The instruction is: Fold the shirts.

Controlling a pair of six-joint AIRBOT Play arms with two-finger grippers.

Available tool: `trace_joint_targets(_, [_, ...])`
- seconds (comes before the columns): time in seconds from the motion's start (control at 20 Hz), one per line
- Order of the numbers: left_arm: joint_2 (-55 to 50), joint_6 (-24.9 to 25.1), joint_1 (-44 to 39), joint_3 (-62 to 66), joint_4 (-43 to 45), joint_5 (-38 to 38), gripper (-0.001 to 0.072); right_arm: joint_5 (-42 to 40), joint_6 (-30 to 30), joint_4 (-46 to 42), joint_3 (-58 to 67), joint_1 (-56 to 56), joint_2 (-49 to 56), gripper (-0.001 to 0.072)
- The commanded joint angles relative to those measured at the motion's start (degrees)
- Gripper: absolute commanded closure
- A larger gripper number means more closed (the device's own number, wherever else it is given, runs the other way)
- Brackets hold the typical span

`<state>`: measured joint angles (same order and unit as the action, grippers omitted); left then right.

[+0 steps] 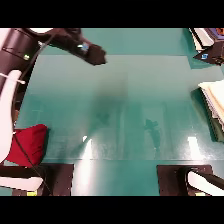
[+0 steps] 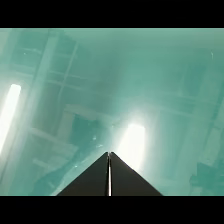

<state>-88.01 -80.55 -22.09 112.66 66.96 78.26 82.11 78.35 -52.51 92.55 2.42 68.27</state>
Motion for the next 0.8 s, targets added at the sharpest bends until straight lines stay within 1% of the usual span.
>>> trace_joint_targets(0.0, [6.4, -4.4, 3.8, -2.8, 24.1, 12.5, 0.0683, 0.4, 0.0, 0.0, 0.0, 0.0, 0.0, 0.0698])
trace_joint_targets(0.05, [10.4, -5.2, 5.6, -6.4, 28.6, 13.2, 0.0682, 0.4, 0.0, 0.0, 0.0, 0.0, 0.0, 0.0698])
trace_joint_targets(0.15, [18.1, -5.2, 9.5, -15.3, 29.1, 14.4, 0.0682, 0.4, 0.0, 0.0, 0.0, 0.0, 0.0, 0.0698])
trace_joint_targets(0.25, [25.0, -7.0, 12.8, -25.9, 29.6, 18.1, 0.0680, 0.5, 0.0, 0.0, 0.0, 0.0, 0.0, 0.0698])
trace_joint_targets(0.3, [27.9, -7.8, 14.0, -31.8, 31.0, 20.5, 0.0586, 0.6, 0.0, 0.0, 0.0, 0.0, 0.0, 0.0698])
trace_joint_targets(0.35, [30.2, -9.2, 14.9, -37.4, 32.8, 21.9, 0.0315, 0.7, 0.0, 0.0, 0.0, 0.0, 0.0, 0.0698])
trace_joint_targets(0.4, [32.3, -10.6, 15.5, -43.1, 35.2, 22.1, 0.0121, 0.7, 0.0, 0.0, 0.0, 0.0, 0.0, 0.0698])
trace_joint_targets(0.55, [37.4, -13.7, 15.5, -59.2, 43.7, 20.2, 0.0123, 0.6, 0.0, 0.0, -0.1, 0.0, 0.0, 0.0698])
trace_joint_targets(0.75, [38.5, -17.8, 15.5, -72.5, 44.3, 12.2, 0.0123, 0.5, 0.0, 0.0, -3.7, 0.0, 0.0, 0.0699])
